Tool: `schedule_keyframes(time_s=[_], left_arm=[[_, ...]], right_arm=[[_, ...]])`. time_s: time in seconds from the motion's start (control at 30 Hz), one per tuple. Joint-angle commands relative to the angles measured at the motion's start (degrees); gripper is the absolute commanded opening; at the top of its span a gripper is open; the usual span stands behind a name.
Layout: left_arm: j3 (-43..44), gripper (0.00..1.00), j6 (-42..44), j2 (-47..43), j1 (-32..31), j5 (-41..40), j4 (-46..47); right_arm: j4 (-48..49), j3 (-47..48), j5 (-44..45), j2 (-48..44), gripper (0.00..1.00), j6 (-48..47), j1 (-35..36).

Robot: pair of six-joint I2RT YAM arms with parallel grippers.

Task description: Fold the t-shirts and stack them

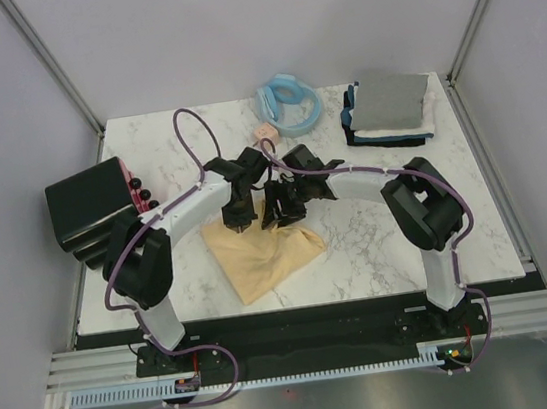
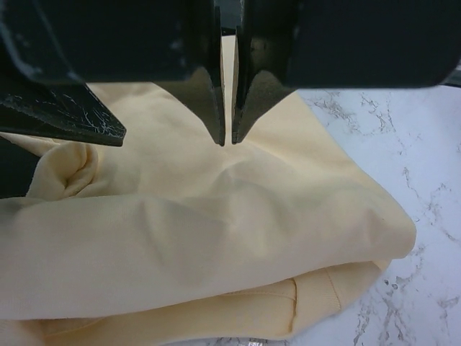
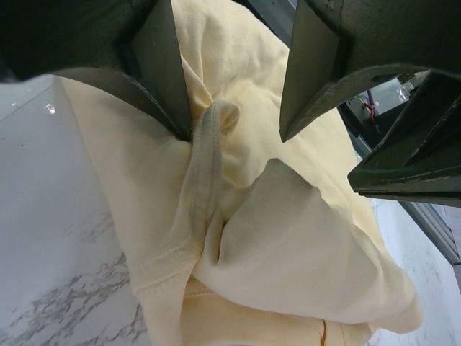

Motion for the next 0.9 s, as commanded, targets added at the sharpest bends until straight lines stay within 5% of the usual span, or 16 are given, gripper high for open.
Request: schedule_keyframes(time_s=[0.0, 0.6, 0.87], left_arm=[[-1.2, 0.14, 1.8, -4.3, 1.0, 0.5, 2.6], [-1.7, 0.14, 3.5, -6.0, 4.5, 1.4, 3.9], [-1.4, 0.13, 4.2, -6.8, 5.0, 1.4, 3.9]], right_arm=[[-1.2, 0.7, -0.3, -2.3, 0.62, 3.1, 1.1], [-8.1, 8.6, -1.1, -11.4, 0.62, 2.8, -0.8], [-9.2, 3.9, 3.3, -14.2, 0.6, -2.6, -8.6]])
